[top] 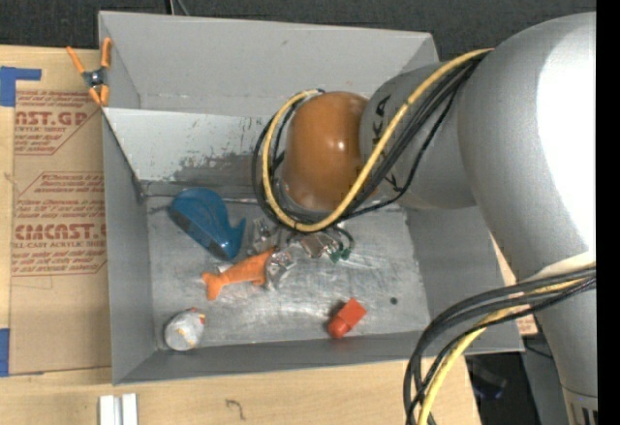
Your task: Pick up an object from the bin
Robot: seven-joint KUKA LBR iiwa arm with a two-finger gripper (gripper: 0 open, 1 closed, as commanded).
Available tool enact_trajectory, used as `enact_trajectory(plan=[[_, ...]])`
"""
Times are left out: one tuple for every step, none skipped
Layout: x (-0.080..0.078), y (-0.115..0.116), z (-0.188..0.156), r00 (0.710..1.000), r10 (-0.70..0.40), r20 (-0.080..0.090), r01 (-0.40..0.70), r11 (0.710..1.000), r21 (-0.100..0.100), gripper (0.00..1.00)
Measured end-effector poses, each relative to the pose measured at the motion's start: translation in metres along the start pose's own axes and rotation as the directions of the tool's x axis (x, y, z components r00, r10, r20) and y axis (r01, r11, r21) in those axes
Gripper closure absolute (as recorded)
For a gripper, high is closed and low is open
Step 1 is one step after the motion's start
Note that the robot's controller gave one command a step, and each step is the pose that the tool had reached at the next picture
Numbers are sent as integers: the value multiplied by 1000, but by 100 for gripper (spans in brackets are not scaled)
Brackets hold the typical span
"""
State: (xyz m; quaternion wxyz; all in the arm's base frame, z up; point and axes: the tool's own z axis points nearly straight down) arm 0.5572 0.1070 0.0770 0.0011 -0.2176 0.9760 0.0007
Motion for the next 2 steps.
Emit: enact_trajectory(plan=[[0, 0, 0, 1000, 0, 0, 0, 1000, 0, 100], [17, -20, -157, 955, -296, -1, 296, 955, -1, 100]])
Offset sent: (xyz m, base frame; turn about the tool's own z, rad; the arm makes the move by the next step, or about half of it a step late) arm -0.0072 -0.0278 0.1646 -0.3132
